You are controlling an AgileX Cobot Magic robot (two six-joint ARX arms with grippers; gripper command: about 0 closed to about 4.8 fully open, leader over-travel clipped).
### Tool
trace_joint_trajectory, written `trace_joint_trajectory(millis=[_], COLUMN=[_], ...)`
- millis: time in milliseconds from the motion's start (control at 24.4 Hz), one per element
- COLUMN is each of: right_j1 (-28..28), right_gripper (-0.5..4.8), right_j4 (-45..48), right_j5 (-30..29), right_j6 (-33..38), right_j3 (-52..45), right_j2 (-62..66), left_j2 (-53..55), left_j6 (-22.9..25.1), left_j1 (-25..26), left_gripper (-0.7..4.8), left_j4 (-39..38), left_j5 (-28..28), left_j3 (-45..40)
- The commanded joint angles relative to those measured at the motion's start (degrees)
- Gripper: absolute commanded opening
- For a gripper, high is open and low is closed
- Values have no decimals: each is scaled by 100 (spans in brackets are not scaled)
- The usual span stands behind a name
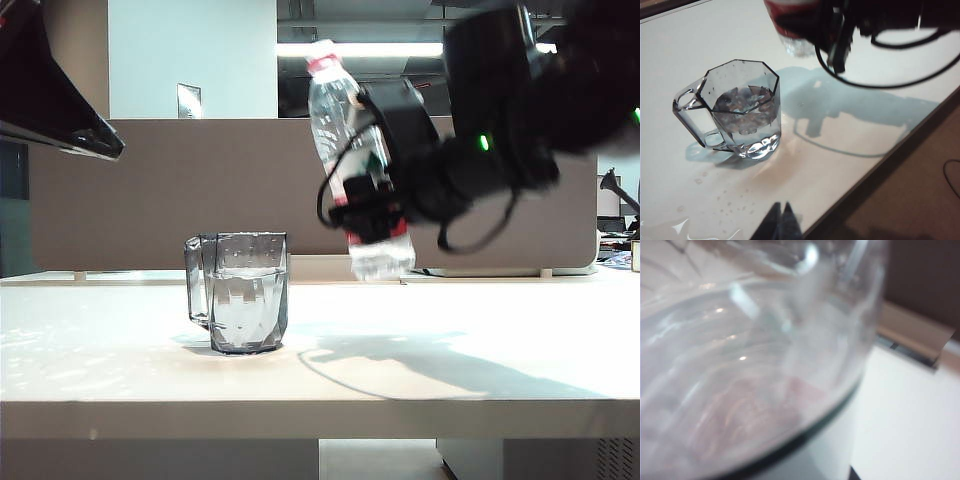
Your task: Pick up the mineral water bottle on the table and pour water into the mug until it's half full.
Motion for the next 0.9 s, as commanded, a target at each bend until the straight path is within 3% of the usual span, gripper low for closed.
trace_joint_trajectory(millis=[41,369,902], right_j1=[9,28,31], right_gripper=[230,230,230], right_j4=[1403,2544,2575], right_j5=[-46,-48,-92], right_j6=[758,1759,1775], right_j3=[-306,-387,-389], right_j2=[299,1255,1620], left_j2=[-9,-9,-9], left_j6=[-4,-4,-4], left_j1=[4,4,4], left_gripper=[-1,-1,-1], left_j4=[72,74,72], left_j5=[20,20,20], left_j3=[15,15,15])
